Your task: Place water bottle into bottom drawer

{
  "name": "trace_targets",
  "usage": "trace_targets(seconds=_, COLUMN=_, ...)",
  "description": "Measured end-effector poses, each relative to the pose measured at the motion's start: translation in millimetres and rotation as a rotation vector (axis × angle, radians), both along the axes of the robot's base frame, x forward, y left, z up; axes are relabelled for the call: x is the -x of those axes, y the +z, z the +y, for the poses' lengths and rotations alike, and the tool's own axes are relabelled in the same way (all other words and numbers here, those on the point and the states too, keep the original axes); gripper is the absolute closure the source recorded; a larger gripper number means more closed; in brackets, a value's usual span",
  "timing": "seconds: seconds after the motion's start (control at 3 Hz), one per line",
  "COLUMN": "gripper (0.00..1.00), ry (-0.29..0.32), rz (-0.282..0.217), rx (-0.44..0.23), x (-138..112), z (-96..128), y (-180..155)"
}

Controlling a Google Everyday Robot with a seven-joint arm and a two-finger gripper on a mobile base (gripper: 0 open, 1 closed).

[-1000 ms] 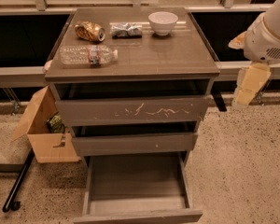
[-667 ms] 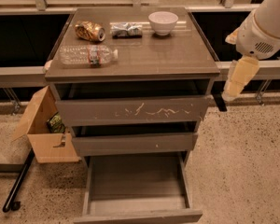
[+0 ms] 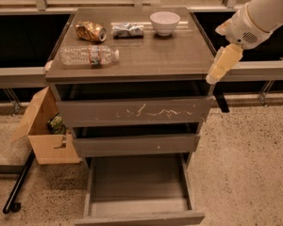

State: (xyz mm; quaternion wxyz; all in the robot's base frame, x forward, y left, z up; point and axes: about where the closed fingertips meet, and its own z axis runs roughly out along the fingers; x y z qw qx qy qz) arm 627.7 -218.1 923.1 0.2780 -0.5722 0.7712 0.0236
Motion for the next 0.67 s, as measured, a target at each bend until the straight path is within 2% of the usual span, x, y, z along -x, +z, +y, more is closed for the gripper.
trace_targets(seconds=0.33, gripper=0.0, ry=0.069, rz=-0.016, rx=-0.146, x=-37.0, z=51.4, y=-6.9)
trace_targets(seconds=0.67, gripper=0.0, ry=0.078, rz=-0.035, rx=-0.182, x=-57.8, z=94.6, y=-19.7)
